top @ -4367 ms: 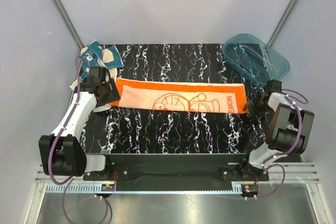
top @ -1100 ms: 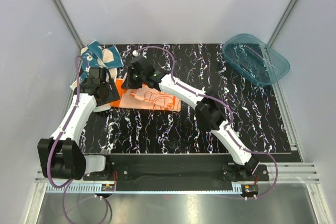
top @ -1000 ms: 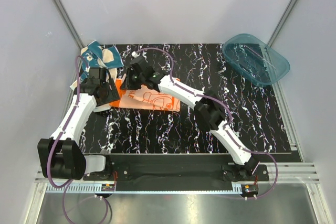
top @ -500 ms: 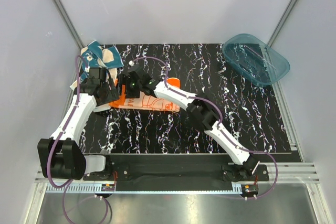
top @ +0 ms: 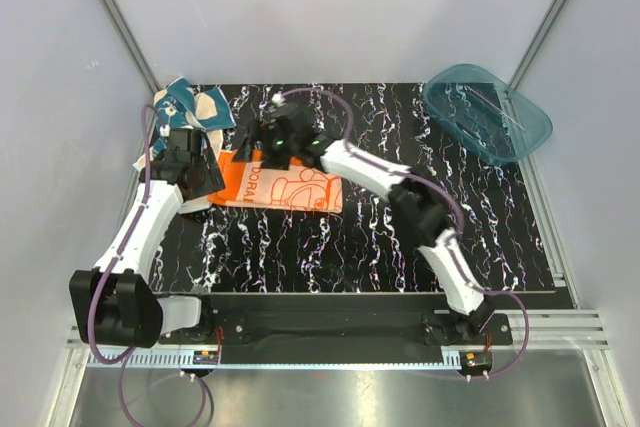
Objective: Roll the towels
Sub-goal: Fold the towel
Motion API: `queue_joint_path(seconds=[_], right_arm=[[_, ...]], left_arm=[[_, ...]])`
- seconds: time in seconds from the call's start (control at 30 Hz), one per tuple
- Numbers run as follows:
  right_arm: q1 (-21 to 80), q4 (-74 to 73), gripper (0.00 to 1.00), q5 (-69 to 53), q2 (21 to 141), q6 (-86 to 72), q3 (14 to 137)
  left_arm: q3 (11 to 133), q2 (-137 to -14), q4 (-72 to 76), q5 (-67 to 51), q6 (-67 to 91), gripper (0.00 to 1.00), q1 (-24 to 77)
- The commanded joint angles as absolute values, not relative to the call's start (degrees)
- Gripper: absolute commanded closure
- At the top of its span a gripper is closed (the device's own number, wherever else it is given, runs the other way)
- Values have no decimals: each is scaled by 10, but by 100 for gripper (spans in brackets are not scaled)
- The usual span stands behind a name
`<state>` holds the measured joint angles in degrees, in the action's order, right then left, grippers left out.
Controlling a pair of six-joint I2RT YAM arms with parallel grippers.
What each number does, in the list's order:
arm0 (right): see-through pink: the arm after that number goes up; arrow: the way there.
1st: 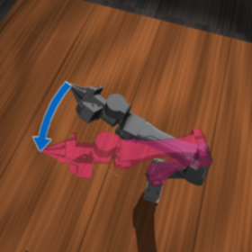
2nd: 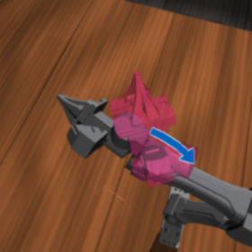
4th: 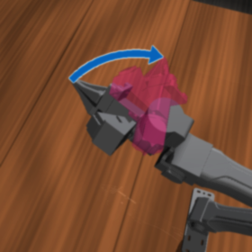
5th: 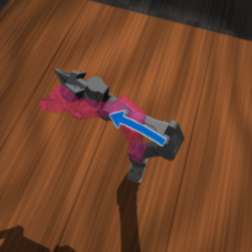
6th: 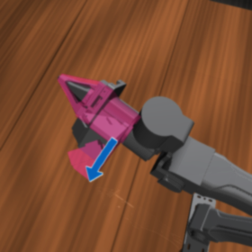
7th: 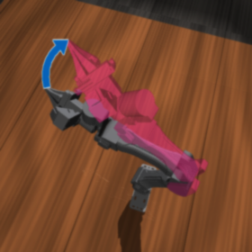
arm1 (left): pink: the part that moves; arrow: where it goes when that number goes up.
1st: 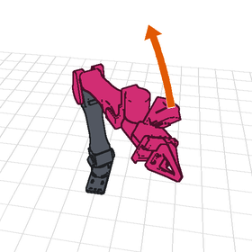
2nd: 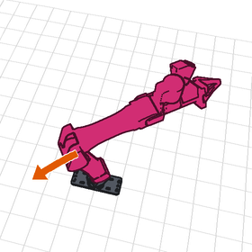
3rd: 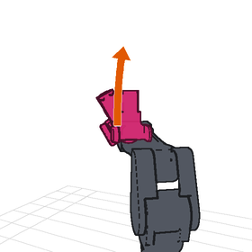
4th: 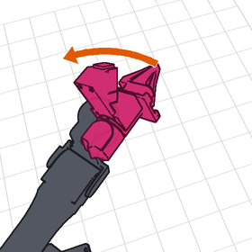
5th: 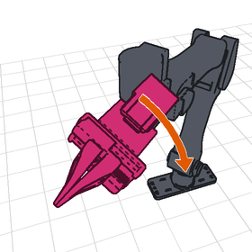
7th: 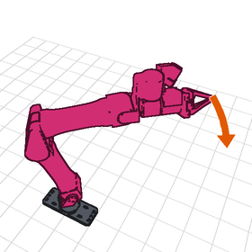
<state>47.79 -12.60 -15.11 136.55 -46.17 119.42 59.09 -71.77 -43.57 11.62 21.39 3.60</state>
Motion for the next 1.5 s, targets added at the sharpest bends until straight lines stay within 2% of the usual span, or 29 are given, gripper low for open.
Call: queue_joint_path(seconds=[0.0,0.07,0.27,0.37,0.47,0.67,0.9,1.03,1.1,1.23,1.33,1.37,1.43,1.47], right_arm=[[425,-70,3,-120,1185,-432,1059],[395,-54,6,-120,1110,-422,949],[300,-104,14,-98,1001,-397,759],[257,-114,21,-106,1005,-378,724],[247,-119,23,-117,1036,-356,725],[248,-99,23,-150,1101,-366,719],[249,-23,26,-210,1124,-386,677],[264,35,31,-229,1131,-398,650],[279,41,41,-230,1133,-402,644],[298,63,64,-230,1129,-413,621],[321,63,72,-221,1101,-420,597],[325,62,72,-215,1093,-427,579],[346,46,76,-189,1061,-451,551],[354,37,78,-178,1050,-461,542]], left_arm=[[597,-684,-418,213,200,32,109],[598,-679,-418,253,202,32,161],[609,-729,-464,298,255,30,265],[602,-730,-468,306,265,29,311],[592,-728,-475,297,285,30,337],[569,-693,-496,276,327,29,359],[542,-659,-517,274,350,29,372],[545,-656,-522,273,365,29,381],[553,-657,-525,265,371,29,388],[614,-645,-522,180,383,28,396],[684,-617,-478,47,407,23,396],[704,-608,-442,-25,420,18,396],[746,-604,-364,-94,474,11,396],[753,-602,-329,-161,498,3,396]])
